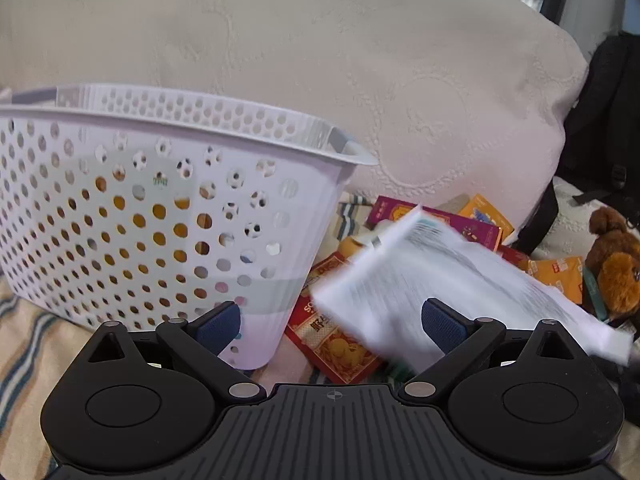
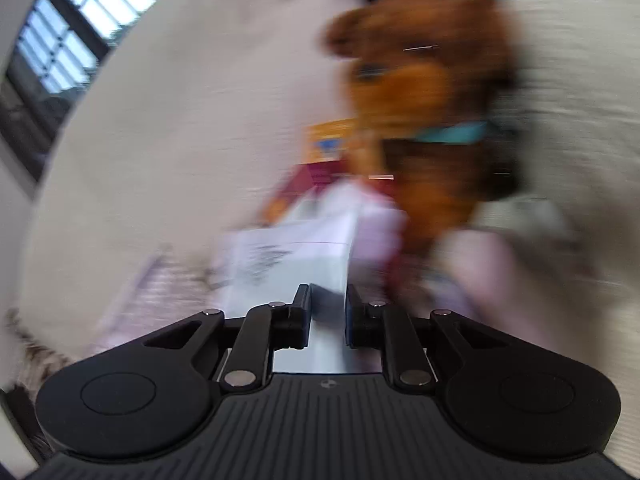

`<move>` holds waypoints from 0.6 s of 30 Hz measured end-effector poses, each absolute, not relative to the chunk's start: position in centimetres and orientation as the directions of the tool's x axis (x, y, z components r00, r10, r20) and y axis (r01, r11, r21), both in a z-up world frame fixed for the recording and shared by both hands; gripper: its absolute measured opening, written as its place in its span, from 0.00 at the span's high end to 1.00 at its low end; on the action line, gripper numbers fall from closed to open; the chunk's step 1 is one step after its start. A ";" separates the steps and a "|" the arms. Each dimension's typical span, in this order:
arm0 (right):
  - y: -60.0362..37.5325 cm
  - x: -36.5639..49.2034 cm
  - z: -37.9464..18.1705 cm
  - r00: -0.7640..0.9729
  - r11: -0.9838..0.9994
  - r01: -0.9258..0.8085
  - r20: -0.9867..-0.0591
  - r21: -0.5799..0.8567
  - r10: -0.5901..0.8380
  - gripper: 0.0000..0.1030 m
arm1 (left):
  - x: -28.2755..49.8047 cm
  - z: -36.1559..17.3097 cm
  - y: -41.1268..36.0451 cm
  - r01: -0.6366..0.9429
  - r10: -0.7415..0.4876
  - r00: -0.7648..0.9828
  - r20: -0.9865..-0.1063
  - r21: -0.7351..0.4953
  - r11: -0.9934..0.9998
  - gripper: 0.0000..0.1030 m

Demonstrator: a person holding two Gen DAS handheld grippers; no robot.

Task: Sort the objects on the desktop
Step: 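Move both grippers back toward the white printed paper packet in the pile, then close both grippers on the white printed paper packet edge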

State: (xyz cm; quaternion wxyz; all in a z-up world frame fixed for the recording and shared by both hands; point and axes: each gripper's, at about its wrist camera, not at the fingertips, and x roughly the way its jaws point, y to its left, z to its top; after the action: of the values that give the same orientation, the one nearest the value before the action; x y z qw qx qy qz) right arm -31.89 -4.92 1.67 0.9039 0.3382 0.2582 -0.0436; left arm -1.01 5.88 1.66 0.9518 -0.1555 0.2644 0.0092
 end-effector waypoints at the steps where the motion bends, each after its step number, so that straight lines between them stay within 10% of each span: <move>1: -5.2 -32.6 1.3 0.852 0.781 0.319 -0.523 0.537 0.011 0.88 | -1.2 1.7 5.6 -0.097 -0.056 0.863 -0.502 -0.274 0.957 0.01; 14: -4.2 -32.5 -0.8 0.817 0.857 0.397 -0.552 0.330 -0.166 0.98 | -1.5 1.8 4.4 -0.074 0.068 0.816 -0.574 0.013 0.997 0.00; 18: -4.5 -32.8 -0.8 0.824 0.845 0.393 -0.546 0.362 -0.150 0.97 | -0.3 0.6 6.2 -0.073 -0.032 0.733 -0.680 -0.125 0.989 0.02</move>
State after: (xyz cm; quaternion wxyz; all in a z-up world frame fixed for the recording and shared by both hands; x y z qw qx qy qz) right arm -32.84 -4.53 -0.81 0.9254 0.2363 0.2575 -0.1468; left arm -0.26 6.25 0.61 0.9280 -0.0718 0.3653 0.0108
